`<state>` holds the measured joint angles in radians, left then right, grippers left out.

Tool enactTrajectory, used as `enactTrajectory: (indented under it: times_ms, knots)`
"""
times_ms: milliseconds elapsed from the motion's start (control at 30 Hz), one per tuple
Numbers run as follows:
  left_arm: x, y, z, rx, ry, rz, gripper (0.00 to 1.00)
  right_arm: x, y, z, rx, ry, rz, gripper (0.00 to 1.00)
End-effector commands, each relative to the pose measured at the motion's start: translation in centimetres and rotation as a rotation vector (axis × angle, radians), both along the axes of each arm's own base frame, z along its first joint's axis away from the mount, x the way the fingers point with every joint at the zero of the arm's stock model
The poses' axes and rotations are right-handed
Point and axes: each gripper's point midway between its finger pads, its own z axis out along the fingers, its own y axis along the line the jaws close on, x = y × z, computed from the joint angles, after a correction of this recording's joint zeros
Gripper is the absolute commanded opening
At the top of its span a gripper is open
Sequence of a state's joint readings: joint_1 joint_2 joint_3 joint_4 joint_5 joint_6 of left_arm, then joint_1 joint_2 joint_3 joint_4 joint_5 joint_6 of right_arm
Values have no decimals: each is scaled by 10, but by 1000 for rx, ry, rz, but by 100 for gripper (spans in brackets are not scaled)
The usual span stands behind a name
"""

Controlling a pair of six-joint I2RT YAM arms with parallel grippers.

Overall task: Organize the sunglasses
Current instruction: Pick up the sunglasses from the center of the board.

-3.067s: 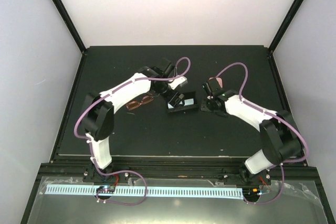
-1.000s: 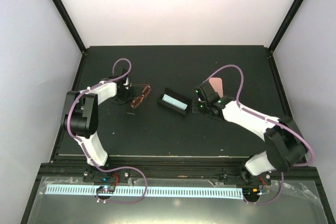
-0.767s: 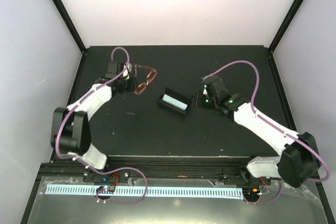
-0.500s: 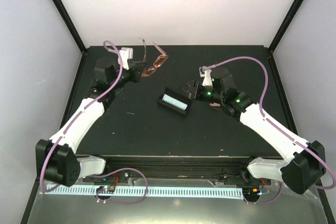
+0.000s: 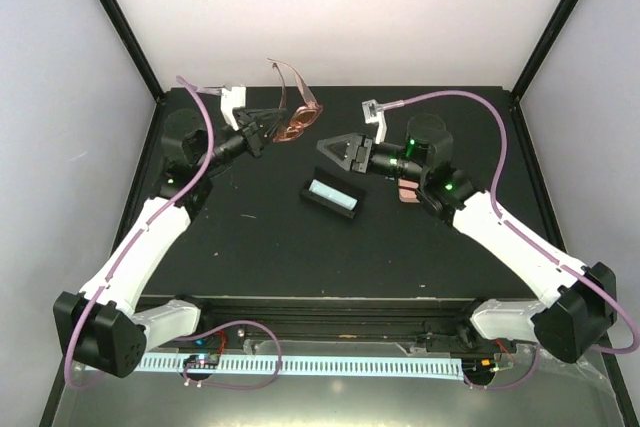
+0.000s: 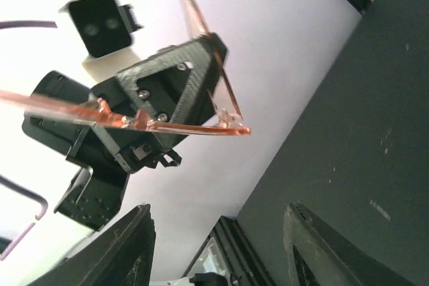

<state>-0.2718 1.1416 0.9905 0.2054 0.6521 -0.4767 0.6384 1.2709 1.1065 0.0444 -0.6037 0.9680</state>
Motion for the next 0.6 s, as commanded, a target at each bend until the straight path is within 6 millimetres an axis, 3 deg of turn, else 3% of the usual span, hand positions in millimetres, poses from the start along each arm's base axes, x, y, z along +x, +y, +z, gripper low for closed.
enactTrajectory:
  times_ms: [0, 133, 333, 567]
  knots:
    - [-23, -6, 7, -115, 252, -87, 2, -7, -9, 39, 0, -425, -34, 54]
    - [-37, -6, 6, -130, 315, -113, 2, -18, -4, 54, 38, -588, 28, 54]
    - [-51, -11, 13, -145, 343, -184, 2, -23, 11, 85, 103, -693, 116, 53]
    - [-54, -14, 16, -153, 354, -213, 2, -33, 33, 84, 103, -711, 231, 46]
